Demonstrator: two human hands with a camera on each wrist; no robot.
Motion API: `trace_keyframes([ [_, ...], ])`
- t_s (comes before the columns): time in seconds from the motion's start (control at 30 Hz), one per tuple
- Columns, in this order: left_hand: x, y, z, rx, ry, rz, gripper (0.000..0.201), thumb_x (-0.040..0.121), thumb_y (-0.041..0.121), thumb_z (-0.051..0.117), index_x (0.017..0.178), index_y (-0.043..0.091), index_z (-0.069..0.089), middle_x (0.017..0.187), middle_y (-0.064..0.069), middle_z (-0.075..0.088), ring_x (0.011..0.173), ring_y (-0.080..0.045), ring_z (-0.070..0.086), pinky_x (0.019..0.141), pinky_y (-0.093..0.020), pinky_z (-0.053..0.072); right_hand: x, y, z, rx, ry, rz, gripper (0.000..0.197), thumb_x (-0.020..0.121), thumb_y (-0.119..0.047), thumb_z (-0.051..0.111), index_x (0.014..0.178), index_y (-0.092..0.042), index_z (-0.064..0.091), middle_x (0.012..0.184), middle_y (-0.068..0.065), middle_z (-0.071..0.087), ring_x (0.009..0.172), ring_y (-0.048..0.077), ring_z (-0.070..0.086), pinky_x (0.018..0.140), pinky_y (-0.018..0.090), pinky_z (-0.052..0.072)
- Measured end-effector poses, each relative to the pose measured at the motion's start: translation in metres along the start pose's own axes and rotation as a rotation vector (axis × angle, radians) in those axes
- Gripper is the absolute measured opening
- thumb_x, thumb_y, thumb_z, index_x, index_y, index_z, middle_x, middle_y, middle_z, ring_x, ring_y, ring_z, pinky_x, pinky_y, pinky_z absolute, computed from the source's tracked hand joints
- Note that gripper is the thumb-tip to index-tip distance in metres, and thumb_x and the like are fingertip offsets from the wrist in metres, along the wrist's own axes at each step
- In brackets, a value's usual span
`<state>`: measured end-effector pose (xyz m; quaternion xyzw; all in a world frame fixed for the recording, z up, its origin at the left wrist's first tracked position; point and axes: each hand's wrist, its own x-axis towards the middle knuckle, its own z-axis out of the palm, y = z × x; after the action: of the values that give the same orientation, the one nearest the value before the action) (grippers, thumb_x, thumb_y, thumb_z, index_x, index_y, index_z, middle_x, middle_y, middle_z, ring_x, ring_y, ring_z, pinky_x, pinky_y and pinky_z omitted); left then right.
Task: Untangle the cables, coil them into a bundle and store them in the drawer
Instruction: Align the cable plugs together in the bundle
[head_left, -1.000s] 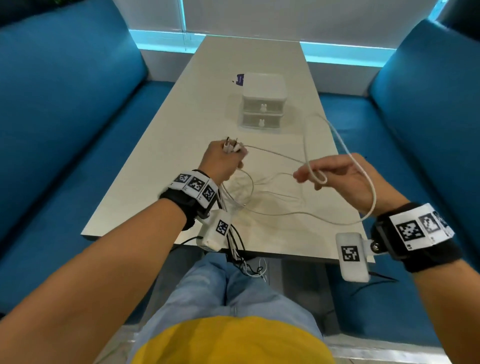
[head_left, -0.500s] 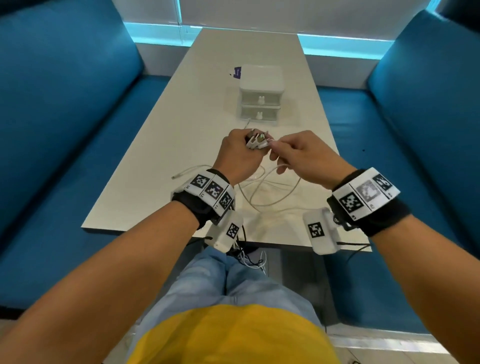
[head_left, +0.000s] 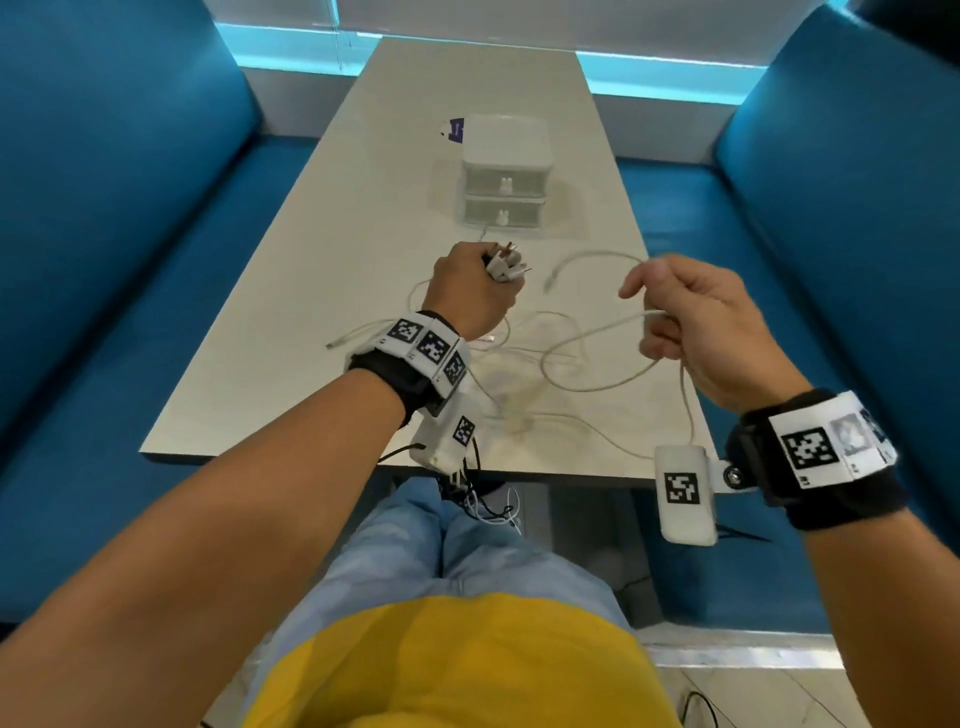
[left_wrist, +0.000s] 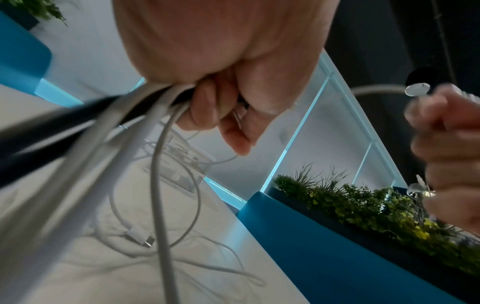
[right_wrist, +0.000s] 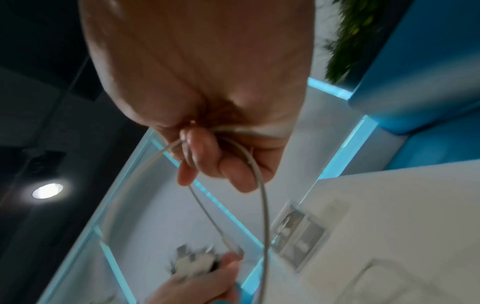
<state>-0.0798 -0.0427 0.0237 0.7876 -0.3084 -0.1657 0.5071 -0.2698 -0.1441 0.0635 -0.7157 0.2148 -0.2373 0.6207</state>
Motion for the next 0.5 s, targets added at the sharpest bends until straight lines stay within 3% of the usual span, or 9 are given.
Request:
trace_keyframes([
  [0.07,-0.005,0.006,0.000,-0.041,-0.064,0.009,0.009,0.084,0.016,0.063,0.091,0.015,0.069,0.082,0.001,0.069,0.061,-0.017,0.067,0.062,-0.022,0.052,-0.014,0.017,-0.022,-0.003,0.032,0.067,0.029,0.102,-0.017,0.043,0.081,-0.007,0.061,0.056,-0.002,0.026,0.046,0.009,0.027,0.045,0.021,0.031],
  [0.17,-0.020,0.025,0.005,-0.018,-0.210,0.078,0.016,0.085,0.018,0.065,0.101,0.015,0.066,0.072,0.012,0.058,0.053,-0.006,0.055,0.058,-0.019,0.043,-0.043,0.055,-0.053,-0.021,0.162,0.208,0.026,0.103,-0.020,0.041,0.092,-0.011,0.063,0.054,-0.003,0.029,0.045,0.011,0.028,0.046,0.024,0.031],
  [0.27,-0.038,0.047,0.016,0.029,-0.426,0.144,0.024,0.090,0.021,0.062,0.090,-0.004,0.061,0.064,0.004,0.044,0.050,-0.009,0.036,0.050,-0.016,0.032,-0.072,0.089,-0.076,0.034,0.413,0.335,0.027,0.102,-0.019,0.037,0.088,-0.014,0.060,0.049,-0.009,0.026,0.040,0.008,0.022,0.041,0.023,0.023],
  [0.37,-0.054,0.072,0.030,0.035,-0.551,0.183,0.031,0.090,0.028,0.062,0.085,-0.003,0.065,0.062,-0.003,0.040,0.053,-0.014,0.032,0.043,-0.019,0.026,-0.103,0.115,-0.095,0.070,0.581,0.427,0.027,0.101,-0.014,0.036,0.082,-0.014,0.056,0.040,-0.013,0.023,0.033,0.005,0.017,0.036,0.016,0.019],
  [0.5,-0.068,0.093,0.052,-0.028,-0.675,0.219,0.022,0.088,0.016,0.065,0.087,-0.006,0.066,0.064,-0.006,0.040,0.050,-0.012,0.030,0.045,-0.026,0.022,-0.141,0.162,-0.113,0.039,0.668,0.548,0.021,0.094,-0.008,0.041,0.080,-0.011,0.057,0.040,-0.007,0.026,0.033,0.008,0.022,0.034,0.016,0.020],
])
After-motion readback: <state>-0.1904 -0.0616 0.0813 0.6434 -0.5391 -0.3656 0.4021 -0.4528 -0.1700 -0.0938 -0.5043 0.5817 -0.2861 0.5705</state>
